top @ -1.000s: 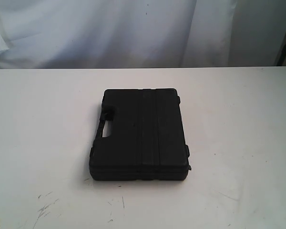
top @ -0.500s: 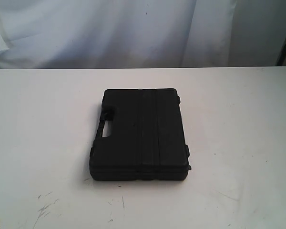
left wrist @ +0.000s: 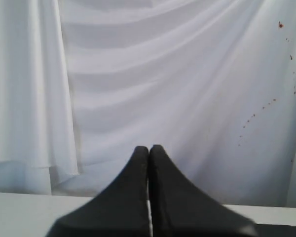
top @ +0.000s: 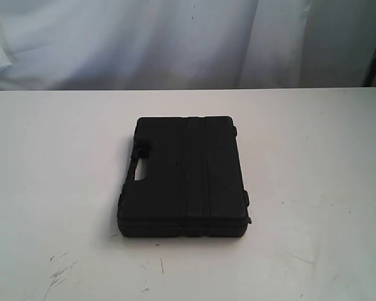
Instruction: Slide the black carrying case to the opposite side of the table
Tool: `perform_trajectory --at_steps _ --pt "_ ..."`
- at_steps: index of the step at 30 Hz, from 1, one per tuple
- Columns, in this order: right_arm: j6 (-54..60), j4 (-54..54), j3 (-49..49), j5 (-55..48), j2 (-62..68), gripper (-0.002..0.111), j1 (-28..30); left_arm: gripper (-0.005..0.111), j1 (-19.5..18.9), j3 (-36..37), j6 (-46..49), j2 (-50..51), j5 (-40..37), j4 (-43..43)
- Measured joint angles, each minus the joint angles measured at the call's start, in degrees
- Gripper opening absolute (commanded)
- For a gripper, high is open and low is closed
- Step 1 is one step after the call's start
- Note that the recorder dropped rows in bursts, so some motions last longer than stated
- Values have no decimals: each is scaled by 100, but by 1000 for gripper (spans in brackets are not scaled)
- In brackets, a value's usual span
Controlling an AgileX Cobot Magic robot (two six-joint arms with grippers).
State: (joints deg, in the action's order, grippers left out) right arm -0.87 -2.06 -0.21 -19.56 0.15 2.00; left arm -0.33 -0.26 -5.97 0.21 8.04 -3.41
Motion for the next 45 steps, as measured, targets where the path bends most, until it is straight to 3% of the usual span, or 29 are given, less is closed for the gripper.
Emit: perform_trajectory --at_steps 6,8,11,16,24,27,33,41,45 --pt "-10 0 0 0 0 0 0 0 0 0 -241 0 249 -11" --pt "-10 0 0 0 0 0 0 0 0 -180 -441 0 -135 -11" --pt "-10 0 0 0 0 0 0 0 0 -1059 -496 186 -867 -11" --pt "-10 0 0 0 0 0 0 0 0 -2550 -525 1329 -1639 1" --pt "-10 0 0 0 0 0 0 0 0 -4142 -537 3298 -3479 244" --pt "-10 0 0 0 0 0 0 0 0 -4626 -104 4485 -4439 647" --pt "-10 0 0 0 0 0 0 0 0 -4712 1006 5799 -4746 1493" --pt "-10 -21 0 0 0 0 0 0 0 -4749 1060 5944 -4630 1749" --pt "-10 -21 0 0 0 0 0 0 0 -5115 1060 6474 -4897 1776"
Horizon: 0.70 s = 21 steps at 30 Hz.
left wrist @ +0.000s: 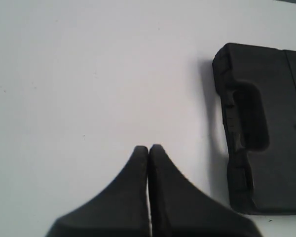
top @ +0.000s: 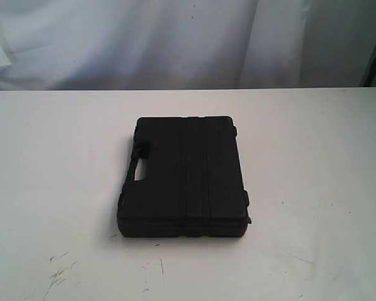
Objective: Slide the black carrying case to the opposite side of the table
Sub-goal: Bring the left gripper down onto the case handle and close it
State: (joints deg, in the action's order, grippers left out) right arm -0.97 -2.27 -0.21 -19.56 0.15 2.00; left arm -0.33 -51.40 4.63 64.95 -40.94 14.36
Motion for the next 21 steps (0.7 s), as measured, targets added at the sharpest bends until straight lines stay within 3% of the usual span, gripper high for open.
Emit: perform_trajectory --at_steps 8,21 --pt "0 0 0 0 0 0 0 0 75 -817 4 1268 -706 347" --pt "0 0 0 0 0 0 0 0 1042 -2237 -718 2889 -1275 -114"
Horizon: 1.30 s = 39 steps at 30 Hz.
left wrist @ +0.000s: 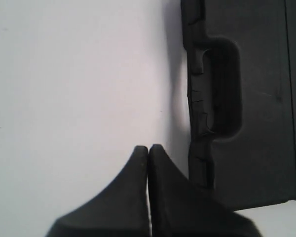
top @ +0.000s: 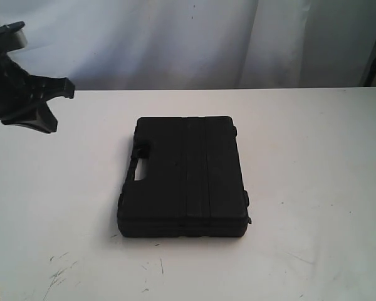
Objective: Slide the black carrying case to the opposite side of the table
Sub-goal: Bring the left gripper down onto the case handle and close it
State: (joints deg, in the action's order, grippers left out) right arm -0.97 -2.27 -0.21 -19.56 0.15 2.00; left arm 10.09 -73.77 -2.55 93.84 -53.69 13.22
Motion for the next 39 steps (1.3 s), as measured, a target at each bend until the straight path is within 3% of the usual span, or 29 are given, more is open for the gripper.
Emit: perform_trajectory --at_steps 10,17,24,39 --pt "0 0 0 0 0 0 0 2 707 -754 -936 1040 -213 -527" --pt "0 0 0 0 0 0 0 15 1198 -1210 -1478 1599 -213 -1041" --pt "0 -10 0 0 0 0 0 42 1239 -1540 -1627 2052 -270 -995" --pt "0 -10 0 0 0 0 0 45 1248 -1650 -1627 2643 -262 -813"
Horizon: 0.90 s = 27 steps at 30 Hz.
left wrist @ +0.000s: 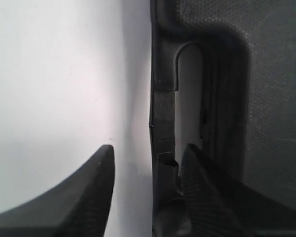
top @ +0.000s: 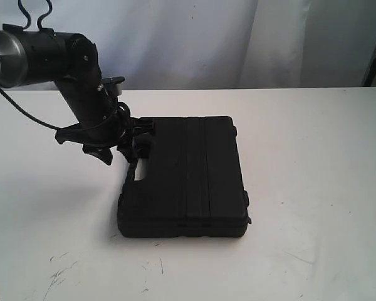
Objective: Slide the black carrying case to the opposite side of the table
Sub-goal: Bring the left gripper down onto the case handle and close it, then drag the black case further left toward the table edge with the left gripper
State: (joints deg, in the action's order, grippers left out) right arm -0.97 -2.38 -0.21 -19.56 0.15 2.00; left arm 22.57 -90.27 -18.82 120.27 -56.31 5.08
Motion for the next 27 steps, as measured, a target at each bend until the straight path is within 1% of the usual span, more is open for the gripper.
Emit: perform_trajectory --at_steps 4,13,20,27 --pt "0 0 0 0 0 0 0 51 0 -13 0 100 116 0" --pt "0 0 0 -9 0 0 0 51 0 -43 0 285 348 0" --pt "0 0 0 -9 0 0 0 51 0 -43 0 560 382 62" --pt "0 0 0 -9 0 0 0 46 0 -43 0 601 613 113"
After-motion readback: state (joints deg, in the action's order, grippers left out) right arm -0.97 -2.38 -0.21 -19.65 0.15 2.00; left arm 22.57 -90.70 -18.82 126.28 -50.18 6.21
